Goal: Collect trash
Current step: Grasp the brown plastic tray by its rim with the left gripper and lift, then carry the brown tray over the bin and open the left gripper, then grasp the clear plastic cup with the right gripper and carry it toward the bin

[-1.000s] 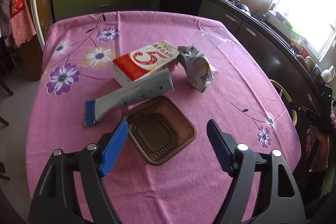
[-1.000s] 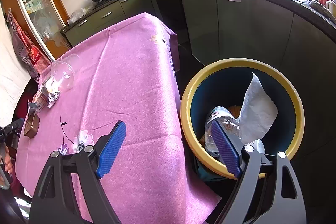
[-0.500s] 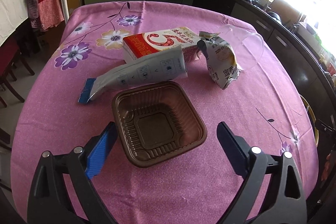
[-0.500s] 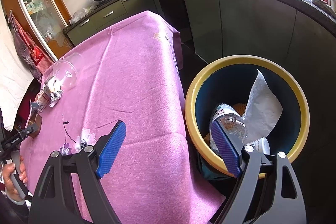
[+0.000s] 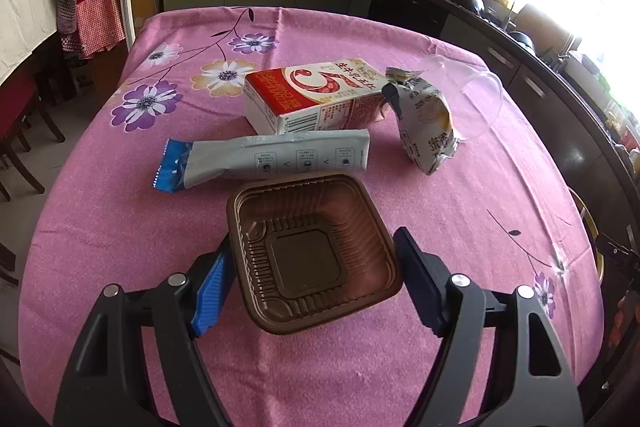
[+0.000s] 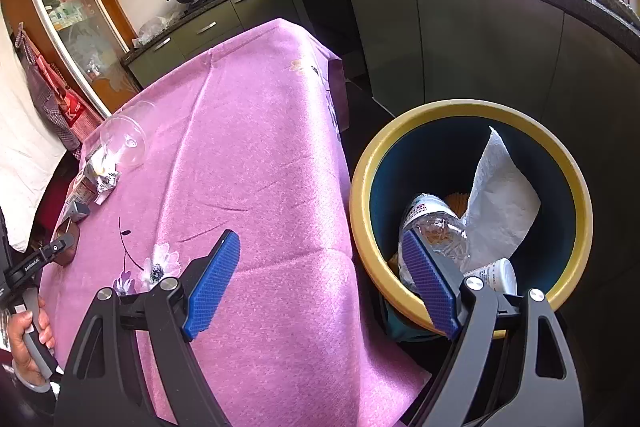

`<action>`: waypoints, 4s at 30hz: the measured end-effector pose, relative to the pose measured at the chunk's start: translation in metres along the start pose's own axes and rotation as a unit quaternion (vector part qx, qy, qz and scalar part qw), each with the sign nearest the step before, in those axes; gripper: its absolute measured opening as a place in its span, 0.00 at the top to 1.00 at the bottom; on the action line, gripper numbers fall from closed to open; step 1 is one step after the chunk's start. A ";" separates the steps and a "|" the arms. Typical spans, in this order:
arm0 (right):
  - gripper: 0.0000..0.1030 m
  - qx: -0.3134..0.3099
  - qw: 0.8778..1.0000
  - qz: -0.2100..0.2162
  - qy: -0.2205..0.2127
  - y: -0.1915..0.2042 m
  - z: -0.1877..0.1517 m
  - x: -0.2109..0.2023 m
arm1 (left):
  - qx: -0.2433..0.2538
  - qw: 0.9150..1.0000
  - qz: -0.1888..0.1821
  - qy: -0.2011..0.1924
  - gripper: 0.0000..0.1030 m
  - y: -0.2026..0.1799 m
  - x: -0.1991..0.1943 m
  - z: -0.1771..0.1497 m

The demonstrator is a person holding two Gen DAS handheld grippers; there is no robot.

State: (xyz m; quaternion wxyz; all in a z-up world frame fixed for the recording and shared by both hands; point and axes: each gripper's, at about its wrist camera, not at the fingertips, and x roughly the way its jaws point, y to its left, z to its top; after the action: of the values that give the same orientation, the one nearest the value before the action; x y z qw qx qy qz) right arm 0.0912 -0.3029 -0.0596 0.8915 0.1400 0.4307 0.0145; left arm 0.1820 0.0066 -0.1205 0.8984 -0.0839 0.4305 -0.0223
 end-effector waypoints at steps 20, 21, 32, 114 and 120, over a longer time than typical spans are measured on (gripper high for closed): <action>0.20 0.002 1.000 0.001 -0.028 -0.006 0.005 -0.029 | 0.121 0.986 -0.117 -0.019 0.30 -0.086 -0.054 0.001; 0.20 0.007 0.999 -0.004 -0.036 -0.011 0.005 -0.036 | 0.135 0.983 -0.126 -0.019 0.30 -0.099 -0.053 0.003; 0.19 0.091 0.984 -0.090 -0.123 -0.104 -0.001 -0.122 | 0.266 0.920 -0.283 0.051 0.30 -0.287 0.001 0.012; 0.94 -0.003 0.997 0.057 -0.043 0.056 0.082 -0.034 | 0.009 0.968 -0.220 -0.122 0.07 0.040 -0.031 0.013; 0.94 0.097 0.994 -0.050 -0.029 -0.057 0.055 -0.073 | 0.006 0.968 -0.220 -0.117 0.07 0.033 -0.036 0.009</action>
State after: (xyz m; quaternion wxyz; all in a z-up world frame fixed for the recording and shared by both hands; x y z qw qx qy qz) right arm 0.0828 -0.3819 0.0137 0.8853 0.2044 0.4108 -0.0758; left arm 0.1655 0.0440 -0.0925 0.9162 -0.1731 0.2927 -0.2121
